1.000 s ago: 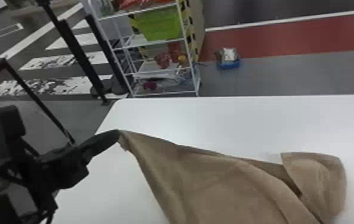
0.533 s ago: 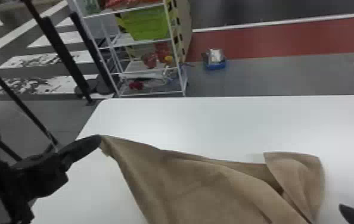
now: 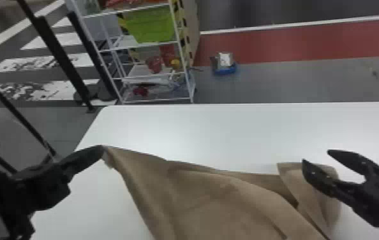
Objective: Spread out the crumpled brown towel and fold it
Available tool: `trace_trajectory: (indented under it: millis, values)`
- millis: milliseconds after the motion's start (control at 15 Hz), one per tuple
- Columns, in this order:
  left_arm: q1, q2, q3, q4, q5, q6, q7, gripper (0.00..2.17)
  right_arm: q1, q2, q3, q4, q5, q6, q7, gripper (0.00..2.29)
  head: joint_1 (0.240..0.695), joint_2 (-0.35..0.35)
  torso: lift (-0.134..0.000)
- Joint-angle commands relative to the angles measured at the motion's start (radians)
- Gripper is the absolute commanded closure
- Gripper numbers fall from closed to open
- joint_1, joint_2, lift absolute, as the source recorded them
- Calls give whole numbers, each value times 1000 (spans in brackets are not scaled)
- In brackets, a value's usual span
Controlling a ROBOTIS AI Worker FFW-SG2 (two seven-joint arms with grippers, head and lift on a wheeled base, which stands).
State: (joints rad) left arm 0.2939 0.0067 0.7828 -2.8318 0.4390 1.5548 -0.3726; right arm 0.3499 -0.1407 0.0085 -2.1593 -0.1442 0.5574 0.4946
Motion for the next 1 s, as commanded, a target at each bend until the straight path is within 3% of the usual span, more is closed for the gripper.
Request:
trace_trajectory:
  millis: [0,133,333,800,933]
  values:
    - [-6,3,-5,18,-8,17,-5,1875,-66,0,139,-1,109,172,-53,407,695,318,-124]
    - [-6,3,-5,31,-8,17,-9,1875,-134,1,258,30,193,292,-93,461,695,350,-124]
    - [-4,6,-4,45,-14,17,-12,1875,-181,3,343,41,253,362,-145,475,695,350,-124]
    - [1,4,-4,45,-19,17,-17,1875,-177,0,300,27,275,436,-194,556,695,350,-124]
    - [1,4,-11,45,-20,17,-14,1875,-169,-3,289,15,276,433,-196,451,695,350,-124]
